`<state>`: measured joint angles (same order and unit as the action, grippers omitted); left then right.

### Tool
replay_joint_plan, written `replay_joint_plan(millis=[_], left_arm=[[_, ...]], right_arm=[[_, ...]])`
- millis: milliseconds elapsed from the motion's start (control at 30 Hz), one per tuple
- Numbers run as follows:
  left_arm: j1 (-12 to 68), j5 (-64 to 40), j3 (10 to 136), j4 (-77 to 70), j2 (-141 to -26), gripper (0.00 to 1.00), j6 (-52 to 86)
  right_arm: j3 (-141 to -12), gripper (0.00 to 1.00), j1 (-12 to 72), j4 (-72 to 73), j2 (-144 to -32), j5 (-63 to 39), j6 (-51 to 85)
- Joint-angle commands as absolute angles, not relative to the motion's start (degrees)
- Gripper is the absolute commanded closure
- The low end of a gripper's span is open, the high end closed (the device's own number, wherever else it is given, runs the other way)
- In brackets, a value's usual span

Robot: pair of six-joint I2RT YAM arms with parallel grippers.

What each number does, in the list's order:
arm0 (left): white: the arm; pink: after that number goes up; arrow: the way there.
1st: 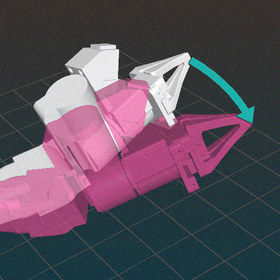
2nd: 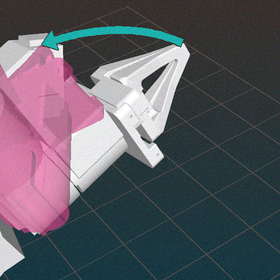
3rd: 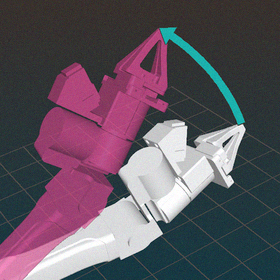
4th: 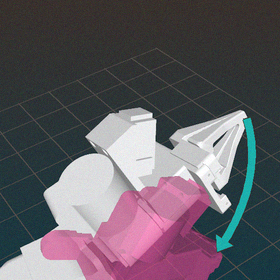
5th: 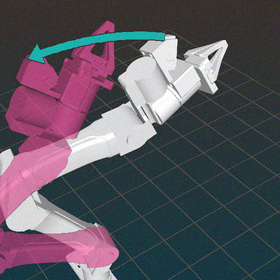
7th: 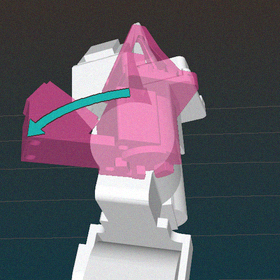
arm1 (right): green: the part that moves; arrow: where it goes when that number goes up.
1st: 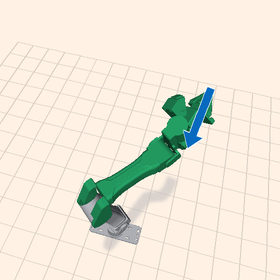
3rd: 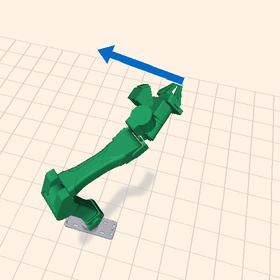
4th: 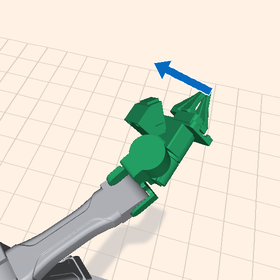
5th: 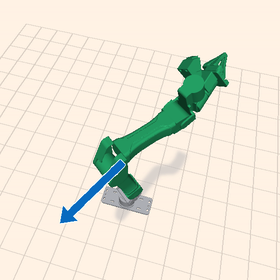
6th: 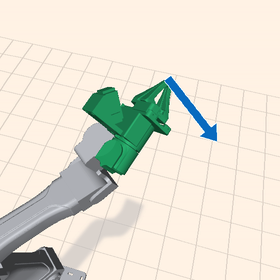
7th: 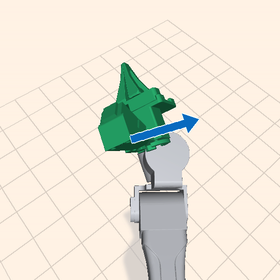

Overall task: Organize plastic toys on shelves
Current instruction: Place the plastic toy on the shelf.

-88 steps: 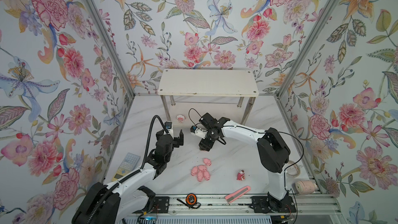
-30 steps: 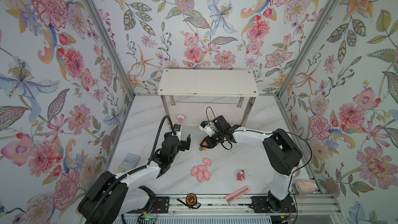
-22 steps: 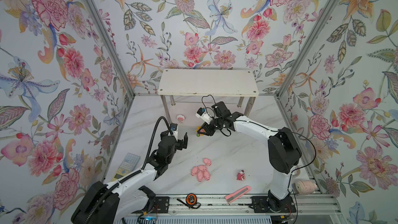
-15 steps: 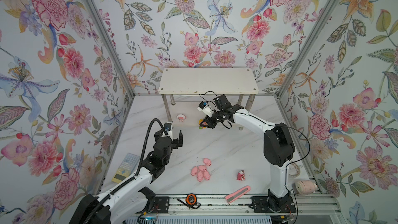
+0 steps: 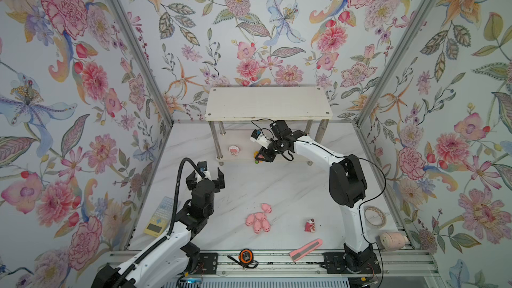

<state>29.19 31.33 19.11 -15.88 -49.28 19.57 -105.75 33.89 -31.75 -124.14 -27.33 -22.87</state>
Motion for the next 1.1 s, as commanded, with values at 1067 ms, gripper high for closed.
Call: replay_joint_plan(millis=[1067], left_arm=[[28.64, 29.09, 21.71, -17.01, -56.01, 0.03, 21.18]], right_arm=[[-112.27, 0.89, 31.99, -31.21, -128.65, -26.94, -25.16]])
